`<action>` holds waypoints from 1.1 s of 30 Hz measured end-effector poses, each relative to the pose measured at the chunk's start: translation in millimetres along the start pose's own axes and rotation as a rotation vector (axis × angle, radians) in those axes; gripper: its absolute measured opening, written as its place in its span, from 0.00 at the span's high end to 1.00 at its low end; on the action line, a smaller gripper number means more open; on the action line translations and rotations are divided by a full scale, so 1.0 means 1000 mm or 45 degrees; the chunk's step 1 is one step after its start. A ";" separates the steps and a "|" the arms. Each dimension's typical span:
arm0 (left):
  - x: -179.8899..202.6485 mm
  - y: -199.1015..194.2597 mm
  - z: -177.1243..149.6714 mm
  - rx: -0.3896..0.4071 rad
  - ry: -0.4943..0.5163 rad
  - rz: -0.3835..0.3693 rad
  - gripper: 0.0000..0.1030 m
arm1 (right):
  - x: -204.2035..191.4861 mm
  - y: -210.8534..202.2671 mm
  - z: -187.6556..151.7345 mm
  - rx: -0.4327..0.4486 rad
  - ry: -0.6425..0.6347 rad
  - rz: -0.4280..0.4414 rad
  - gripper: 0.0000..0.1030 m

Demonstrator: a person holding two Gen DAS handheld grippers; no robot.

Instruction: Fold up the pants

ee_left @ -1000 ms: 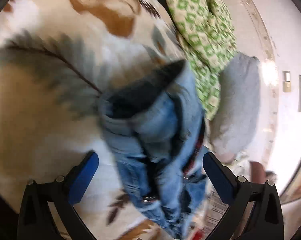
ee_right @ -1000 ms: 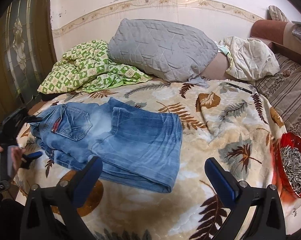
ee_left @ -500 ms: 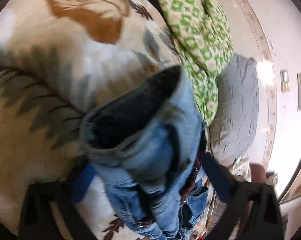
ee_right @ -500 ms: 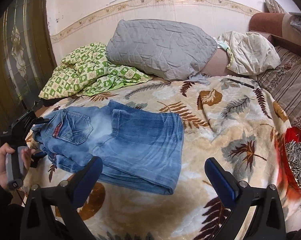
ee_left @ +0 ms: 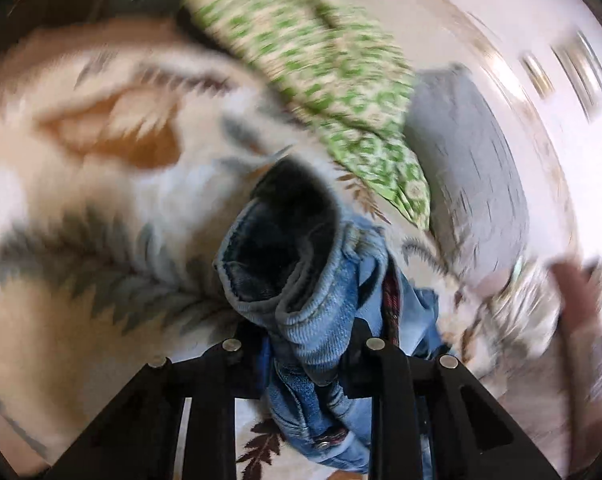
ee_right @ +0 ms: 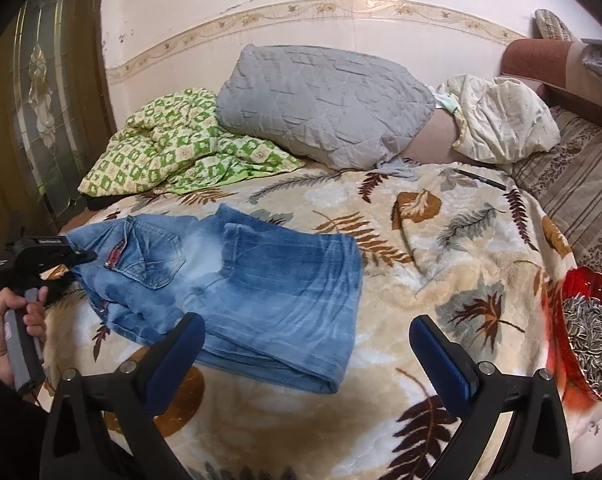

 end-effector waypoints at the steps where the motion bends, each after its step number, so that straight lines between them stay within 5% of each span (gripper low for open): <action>1: 0.014 -0.008 -0.001 0.037 0.091 0.009 0.75 | 0.004 0.000 0.000 0.006 0.008 -0.011 0.00; 10: 0.164 -0.052 -0.060 0.299 1.060 0.129 0.76 | 0.056 -0.004 -0.006 0.059 0.148 -0.096 0.00; 16: 0.240 -0.028 -0.147 0.267 1.710 0.217 0.76 | 0.087 -0.016 -0.008 0.114 0.254 -0.136 0.00; 25: 0.273 0.047 -0.248 -0.080 2.041 0.272 0.75 | 0.126 -0.036 -0.007 0.163 0.370 -0.218 0.00; 31: 0.268 0.064 -0.272 -0.111 2.159 0.345 0.74 | 0.151 -0.051 -0.006 0.197 0.432 -0.275 0.00; 33: 0.270 0.060 -0.271 -0.105 2.144 0.323 0.63 | 0.158 -0.055 -0.004 0.205 0.449 -0.292 0.00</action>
Point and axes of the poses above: each gripper's, at about its wrist camera, not at the fingertips, and y roughly the way its jaws point, x to its right, z to its top, the point moved 2 cm from there along y, roughly the way its jaws point, and after that the axes turned 3 degrees about z, right-handed, at the moved point
